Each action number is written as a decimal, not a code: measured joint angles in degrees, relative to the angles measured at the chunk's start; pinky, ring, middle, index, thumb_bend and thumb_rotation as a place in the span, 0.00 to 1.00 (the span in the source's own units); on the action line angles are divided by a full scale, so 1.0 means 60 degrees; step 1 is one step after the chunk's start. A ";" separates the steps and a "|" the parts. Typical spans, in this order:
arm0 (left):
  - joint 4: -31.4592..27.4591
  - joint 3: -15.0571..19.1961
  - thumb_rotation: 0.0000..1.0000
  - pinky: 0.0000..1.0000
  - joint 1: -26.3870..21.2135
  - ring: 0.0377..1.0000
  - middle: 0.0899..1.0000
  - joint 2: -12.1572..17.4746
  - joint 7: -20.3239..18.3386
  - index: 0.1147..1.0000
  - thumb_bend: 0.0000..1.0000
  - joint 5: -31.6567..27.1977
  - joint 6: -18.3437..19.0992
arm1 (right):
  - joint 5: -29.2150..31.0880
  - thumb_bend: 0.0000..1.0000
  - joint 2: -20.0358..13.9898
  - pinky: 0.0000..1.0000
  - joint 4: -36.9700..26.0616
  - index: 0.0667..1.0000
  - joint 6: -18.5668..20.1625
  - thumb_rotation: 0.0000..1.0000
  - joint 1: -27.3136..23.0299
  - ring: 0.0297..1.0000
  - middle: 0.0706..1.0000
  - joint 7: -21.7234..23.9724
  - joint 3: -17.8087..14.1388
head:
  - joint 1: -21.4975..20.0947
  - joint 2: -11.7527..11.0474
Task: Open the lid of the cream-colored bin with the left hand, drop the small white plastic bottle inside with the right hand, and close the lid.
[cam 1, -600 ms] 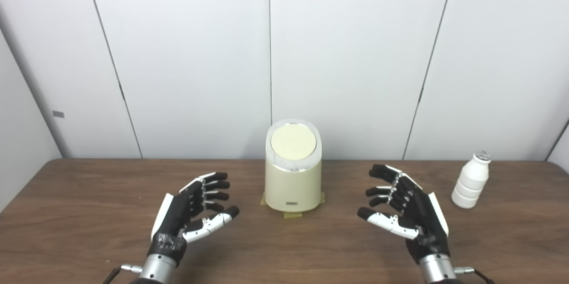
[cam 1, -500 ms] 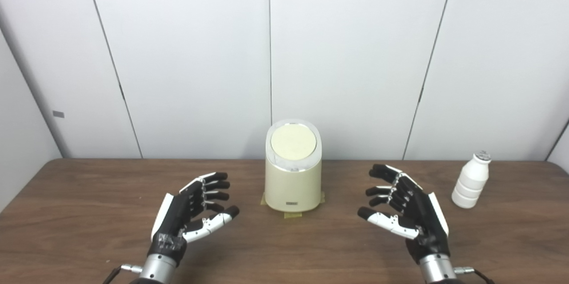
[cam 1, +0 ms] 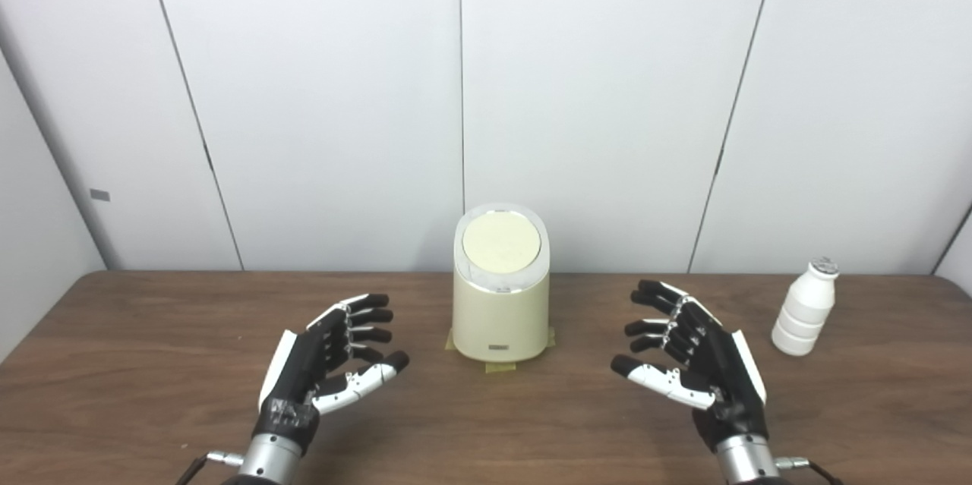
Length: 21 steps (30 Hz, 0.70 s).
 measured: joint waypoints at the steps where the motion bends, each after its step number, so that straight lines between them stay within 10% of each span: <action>1: -0.0001 0.0000 0.16 0.54 -0.0002 0.66 0.72 -0.0078 0.0122 0.76 0.70 0.0007 0.0004 | 0.0001 0.80 0.0000 0.48 0.0035 0.72 0.0001 0.14 0.0001 0.55 0.72 -0.0002 -0.0002 | 0.0029 -0.0029; 13: -0.0266 -0.0235 0.35 0.97 -0.0842 0.99 0.99 -0.0856 0.1337 0.99 0.82 0.1425 0.0849 | -0.0088 0.79 0.0002 0.49 0.0034 0.71 0.0004 0.14 -0.0009 0.56 0.71 -0.0011 0.0005 | 0.0029 -0.0073; 21: -0.0143 -0.0581 0.33 0.91 -0.2174 1.00 1.00 -0.0622 0.1327 1.00 0.88 0.1956 0.1613 | -0.0059 0.81 -0.0010 0.50 0.0050 0.71 0.0003 0.16 -0.0016 0.56 0.72 0.0003 -0.0005 | 0.0030 -0.0088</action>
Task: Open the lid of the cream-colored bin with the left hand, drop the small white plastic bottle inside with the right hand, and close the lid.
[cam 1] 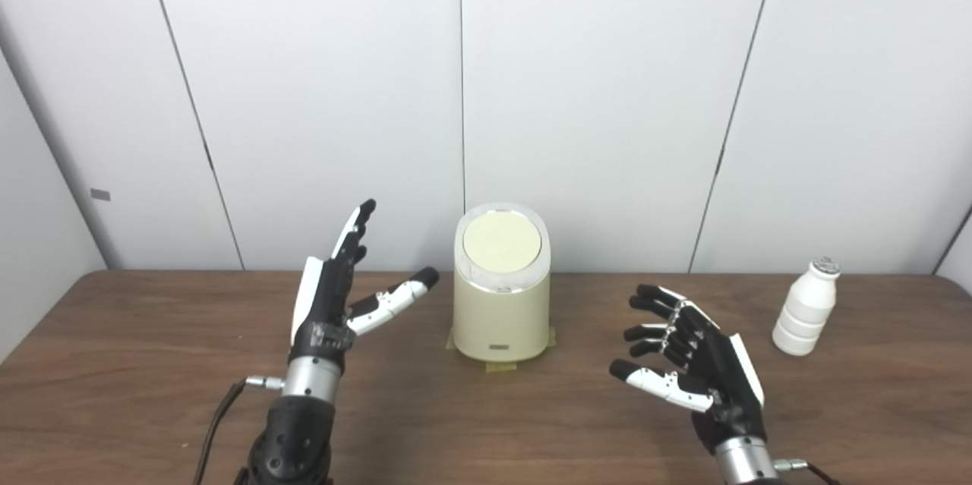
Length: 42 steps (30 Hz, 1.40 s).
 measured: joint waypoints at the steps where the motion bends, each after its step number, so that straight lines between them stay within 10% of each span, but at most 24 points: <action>1: 0.0021 -0.0053 0.34 0.90 -0.0176 1.00 1.00 0.0000 -0.0015 1.00 0.88 0.0041 0.0117 | 0.0000 0.81 -0.0001 0.50 0.0013 0.71 0.0000 0.16 0.0000 0.56 0.71 -0.0002 -0.0003 | 0.0000 0.0000; 24: 0.3158 -0.1322 0.25 0.90 -0.2706 1.00 1.00 0.0264 0.0444 1.00 0.94 0.1827 0.0308 | 0.0116 0.78 -0.0008 0.49 0.0423 0.79 -0.0370 0.13 -0.0073 0.54 0.73 0.0012 -0.0046 | -0.0146 0.0044; 42: 0.4849 -0.1735 0.18 0.91 -0.3024 1.00 1.00 0.0370 0.1011 1.00 0.84 0.2338 -0.0178 | -0.0055 0.81 0.0024 0.49 0.0444 0.79 -0.0611 0.17 -0.0086 0.54 0.73 -0.0126 -0.0035 | -0.0410 0.0088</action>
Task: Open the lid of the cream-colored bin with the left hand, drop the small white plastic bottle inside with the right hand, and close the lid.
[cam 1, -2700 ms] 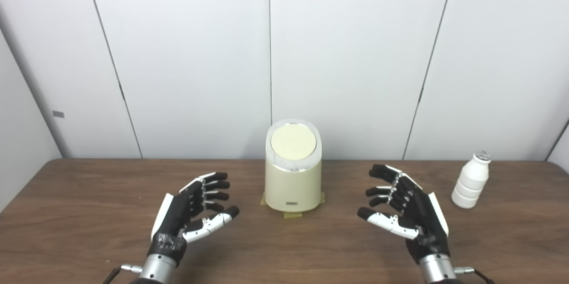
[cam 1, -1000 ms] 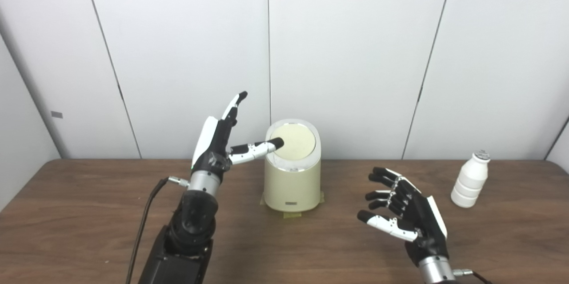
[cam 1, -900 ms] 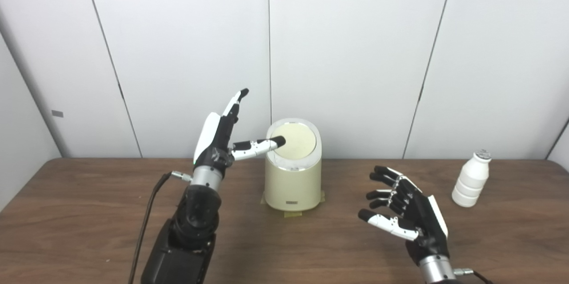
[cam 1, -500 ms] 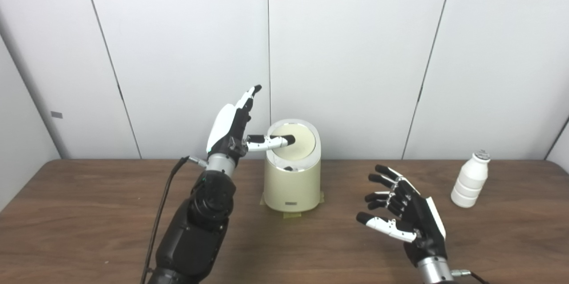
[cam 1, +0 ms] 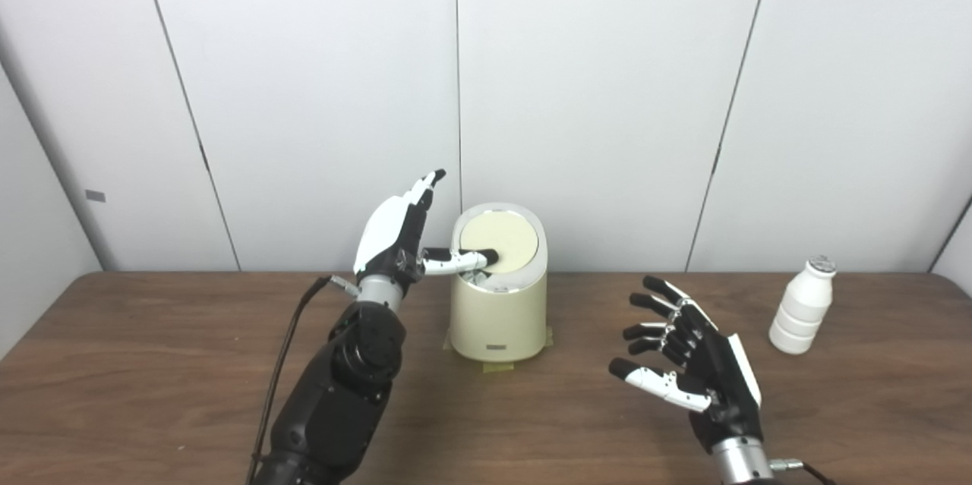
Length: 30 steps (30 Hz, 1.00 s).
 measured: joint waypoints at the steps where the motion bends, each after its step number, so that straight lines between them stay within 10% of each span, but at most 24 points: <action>1: 0.0021 -0.0008 0.17 0.91 -0.0022 1.00 1.00 0.0001 0.0039 1.00 0.84 0.0000 -0.0008 | -0.0018 0.82 0.0015 0.49 -0.0014 0.79 0.0002 0.17 0.0000 0.54 0.73 -0.0029 0.0001 | -0.0015 0.0000; 11: 0.0427 -0.0554 0.16 0.90 -0.0210 1.00 1.00 0.0132 0.0176 1.00 0.89 0.0457 -0.0219 | -0.0032 0.80 0.0148 0.50 -0.0100 0.78 0.0042 0.13 -0.0006 0.53 0.74 -0.0184 0.0013 | -0.0088 0.0059; 16: -0.0069 -0.1316 0.07 0.93 -0.0393 1.00 1.00 0.0389 -0.0010 1.00 0.89 0.1530 0.0874 | -0.0035 0.78 0.0218 0.51 -0.0353 0.78 0.0066 0.09 -0.0007 0.52 0.73 -0.0215 0.0035 | -0.0059 0.0073; 24: -0.1414 -0.3116 0.01 0.93 -0.0997 1.00 1.00 0.1089 -0.1787 1.00 0.94 0.4085 0.2600 | -0.0014 0.78 0.0217 0.52 -0.0303 0.78 0.0055 0.09 -0.0015 0.51 0.73 -0.0172 0.0034 | 0.0000 0.0103; 30: -0.1855 -0.3366 0.06 0.92 -0.1070 1.00 1.00 0.1256 -0.2650 1.00 0.94 0.4858 0.2893 | -0.0036 0.79 0.0210 0.51 -0.0252 0.78 0.0054 0.10 -0.0015 0.52 0.73 -0.0178 0.0036 | 0.0000 0.0103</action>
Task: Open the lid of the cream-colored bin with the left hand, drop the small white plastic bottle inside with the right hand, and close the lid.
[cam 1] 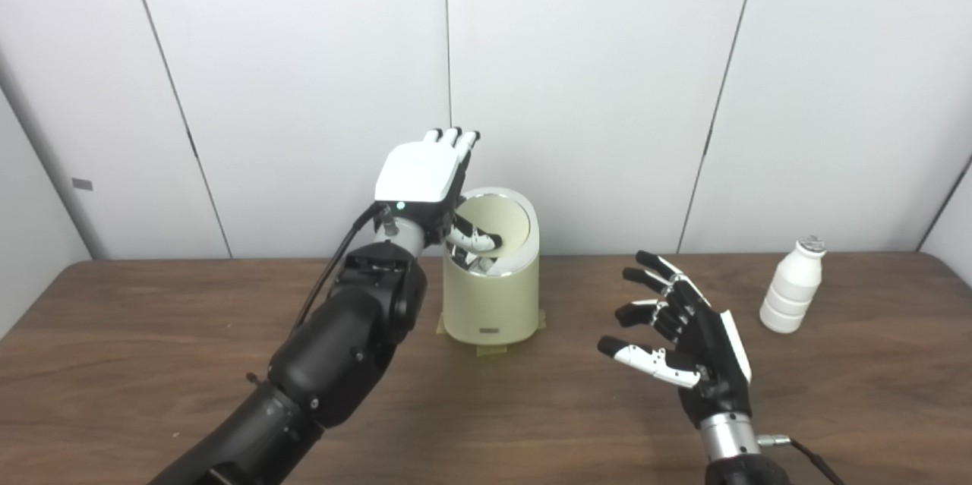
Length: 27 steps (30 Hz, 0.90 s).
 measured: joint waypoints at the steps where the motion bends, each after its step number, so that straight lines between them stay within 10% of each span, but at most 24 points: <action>1: -0.0065 0.0101 0.08 0.90 0.0058 1.00 1.00 -0.0007 0.0057 1.00 0.94 -0.0004 0.0002 | 0.0002 0.79 0.0003 0.50 0.0000 0.79 -0.0001 0.10 -0.0001 0.52 0.73 0.0003 0.0002 | 0.0000 0.0000; 6: -0.0219 0.1341 0.21 0.84 0.0777 0.99 1.00 -0.0273 0.1197 1.00 0.84 -0.0736 -0.0412 | 0.0009 0.78 -0.0001 0.50 0.0000 0.78 -0.0002 0.08 -0.0007 0.52 0.73 0.0002 -0.0003 | 0.0073 -0.0029; 11: -0.1304 0.3585 0.25 0.76 0.1784 0.94 0.98 -0.1073 0.1874 0.97 0.76 -0.3575 -0.1574 | 0.0003 0.79 -0.0001 0.51 0.0002 0.78 -0.0004 0.12 -0.0008 0.53 0.74 0.0000 -0.0001 | 0.0073 -0.0044; 18: -0.3809 0.5143 0.23 0.73 0.3305 0.82 0.83 -0.1531 0.1208 0.88 0.72 -0.6649 -0.1547 | -0.0001 0.79 -0.0073 0.48 0.0167 0.78 -0.0024 0.14 -0.0062 0.53 0.73 0.0011 -0.0006 | 0.0132 -0.0073; 27: -0.3943 0.6173 0.12 0.56 0.5639 0.69 0.76 -0.1465 0.0754 0.79 0.68 -0.8929 -0.1567 | 0.0097 0.82 -0.0146 0.50 0.0179 0.78 -0.0011 0.18 -0.0061 0.54 0.73 0.0050 -0.0034 | 0.0132 -0.0132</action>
